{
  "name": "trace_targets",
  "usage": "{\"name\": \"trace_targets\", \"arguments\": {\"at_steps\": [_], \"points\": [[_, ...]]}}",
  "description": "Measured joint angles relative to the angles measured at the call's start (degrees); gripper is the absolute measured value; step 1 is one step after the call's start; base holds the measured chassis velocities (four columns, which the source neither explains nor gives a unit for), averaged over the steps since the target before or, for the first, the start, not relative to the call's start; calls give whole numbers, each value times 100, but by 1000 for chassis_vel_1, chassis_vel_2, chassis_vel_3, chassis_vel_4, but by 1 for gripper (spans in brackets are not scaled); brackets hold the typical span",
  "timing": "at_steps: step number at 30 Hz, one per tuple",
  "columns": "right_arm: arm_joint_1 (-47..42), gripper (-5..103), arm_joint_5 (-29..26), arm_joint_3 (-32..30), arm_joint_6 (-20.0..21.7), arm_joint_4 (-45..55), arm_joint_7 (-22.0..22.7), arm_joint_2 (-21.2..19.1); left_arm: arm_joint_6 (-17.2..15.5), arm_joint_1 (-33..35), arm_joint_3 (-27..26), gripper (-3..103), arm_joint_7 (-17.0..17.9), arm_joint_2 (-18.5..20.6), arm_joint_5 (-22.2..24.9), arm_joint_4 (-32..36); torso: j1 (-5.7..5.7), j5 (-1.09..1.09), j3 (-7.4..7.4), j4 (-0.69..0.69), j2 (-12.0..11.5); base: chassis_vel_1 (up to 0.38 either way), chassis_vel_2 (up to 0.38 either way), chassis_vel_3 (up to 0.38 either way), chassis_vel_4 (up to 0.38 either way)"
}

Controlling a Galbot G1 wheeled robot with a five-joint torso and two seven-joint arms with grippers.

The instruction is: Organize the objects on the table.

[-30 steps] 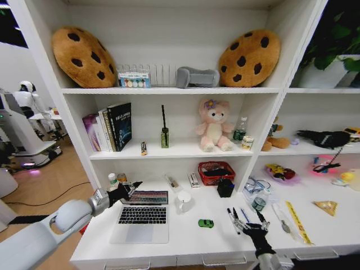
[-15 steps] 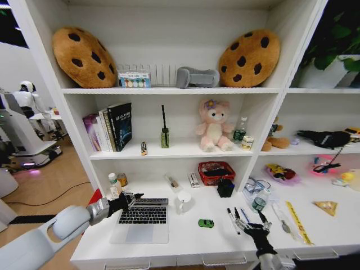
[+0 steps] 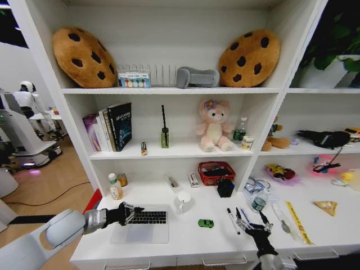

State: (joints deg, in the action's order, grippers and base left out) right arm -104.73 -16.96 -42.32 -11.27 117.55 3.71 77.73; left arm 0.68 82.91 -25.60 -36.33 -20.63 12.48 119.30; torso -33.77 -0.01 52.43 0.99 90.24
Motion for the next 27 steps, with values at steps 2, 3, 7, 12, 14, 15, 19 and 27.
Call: {"name": "trace_targets", "arguments": {"at_steps": [2,3,7,12,14,15,19,27], "points": [[13,100,-8,2,5,0,3,-8,138,195,-266,0,-366,-32,-164,6,0,-1,0,0,0,0,0,0,0],[22,100,-13,5,9,0,7,-11,251,300,-431,0,-657,-55,-301,6,0,0,0,0,0,0,0,0,0],[24,100,-15,12,14,17,42,-8,673,434,-687,0,-1306,-143,-723,-58,0,0,0,2,0,0,0,0,0],[6,100,-21,-3,14,34,55,-5,793,525,-729,0,-1470,-261,-841,-87,0,-1,0,1,0,0,0,0,0],[-6,100,-32,-27,10,34,56,-4,793,560,-876,0,-1470,-299,-506,-84,0,-2,0,0,0,0,0,0,0],[-6,100,-32,-27,10,34,56,-4,793,560,-876,0,-1470,-299,-506,-84,0,-2,0,0,0,0,0,0,0],[-6,100,-31,-8,6,33,57,1,648,420,-1289,0,-1504,-130,438,-19,0,1,0,2,0,0,0,0,0],[72,100,-27,53,44,54,72,-4,419,320,-1050,0,-266,-94,1210,12,0,2,0,0,0,0,0,0,0]]}}
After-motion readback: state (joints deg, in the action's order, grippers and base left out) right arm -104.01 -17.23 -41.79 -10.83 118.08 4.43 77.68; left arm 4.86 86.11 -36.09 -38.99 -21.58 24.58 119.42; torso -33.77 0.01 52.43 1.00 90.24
